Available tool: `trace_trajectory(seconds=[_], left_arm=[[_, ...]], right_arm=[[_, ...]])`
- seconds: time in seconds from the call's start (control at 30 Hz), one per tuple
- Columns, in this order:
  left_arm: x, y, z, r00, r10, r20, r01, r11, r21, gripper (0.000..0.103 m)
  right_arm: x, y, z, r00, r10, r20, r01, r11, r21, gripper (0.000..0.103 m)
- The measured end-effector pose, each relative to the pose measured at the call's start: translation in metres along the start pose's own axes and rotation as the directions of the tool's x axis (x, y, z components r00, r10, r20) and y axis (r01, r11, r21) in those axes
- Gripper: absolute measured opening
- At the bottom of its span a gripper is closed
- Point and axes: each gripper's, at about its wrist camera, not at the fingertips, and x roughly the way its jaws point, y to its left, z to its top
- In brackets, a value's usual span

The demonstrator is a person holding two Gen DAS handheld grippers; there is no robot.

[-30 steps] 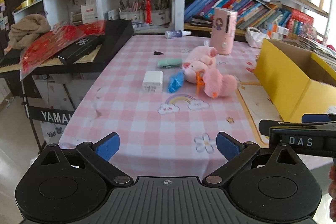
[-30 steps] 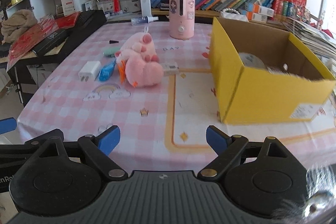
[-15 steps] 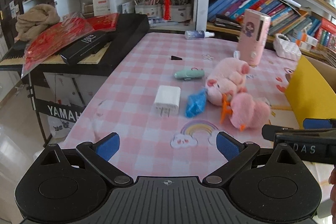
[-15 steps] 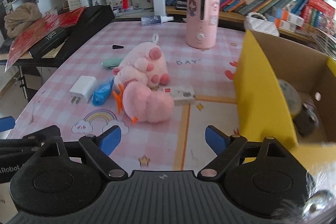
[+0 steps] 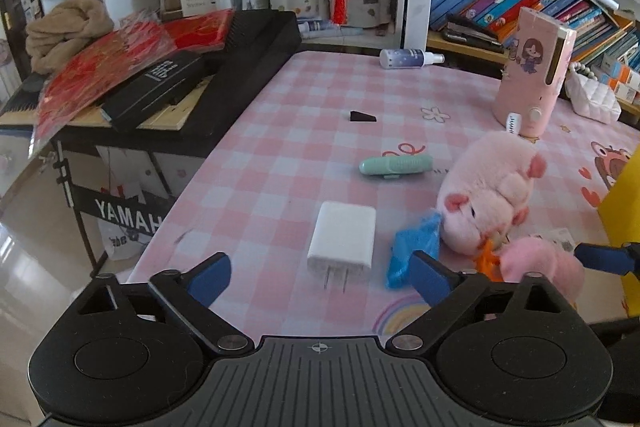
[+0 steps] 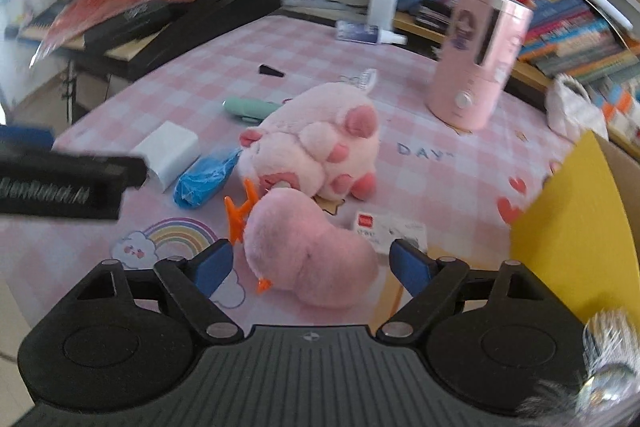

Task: Organize objects
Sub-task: 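Grasp the white charger with the left tool while the right tool grasps the pink plush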

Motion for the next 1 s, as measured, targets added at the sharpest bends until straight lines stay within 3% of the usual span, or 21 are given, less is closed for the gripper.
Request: trace_trajectory(seconds=[0.07, 0.37, 0.47, 0.6, 0.73, 1.0], left_arm=[[0.010, -0.001, 0.005, 1.000, 0.001, -0.008, -0.001, 1.000, 0.009, 0.091], [0.053, -0.008, 0.016, 0.996, -0.009, -0.088, 0.012, 0.999, 0.038, 0.074], [0.063, -0.008, 0.015, 0.992, -0.032, -0.120, 0.034, 0.999, 0.019, 0.060], [0.062, -0.010, 0.016, 0.994, -0.043, -0.099, 0.045, 0.999, 0.023, 0.042], [0.057, -0.005, 0.018, 0.991, -0.072, -0.109, 0.068, 0.997, -0.039, 0.041], [0.009, 0.004, 0.015, 0.990, -0.134, -0.041, 0.128, 0.984, -0.127, 0.041]], right_arm=[[0.006, 0.000, 0.002, 1.000, 0.007, -0.009, -0.007, 1.000, -0.013, 0.067], [0.020, -0.001, 0.003, 0.999, 0.042, -0.027, -0.044, 0.997, -0.055, 0.064], [0.021, -0.001, 0.004, 0.998, 0.052, -0.022, -0.053, 0.996, -0.077, 0.064], [0.020, -0.003, 0.004, 0.997, 0.068, -0.022, -0.070, 0.993, -0.094, 0.063], [0.012, -0.010, 0.006, 0.997, 0.081, -0.008, -0.081, 0.995, -0.051, 0.063], [-0.012, -0.024, 0.009, 0.996, 0.092, 0.005, -0.092, 0.993, 0.078, 0.063]])
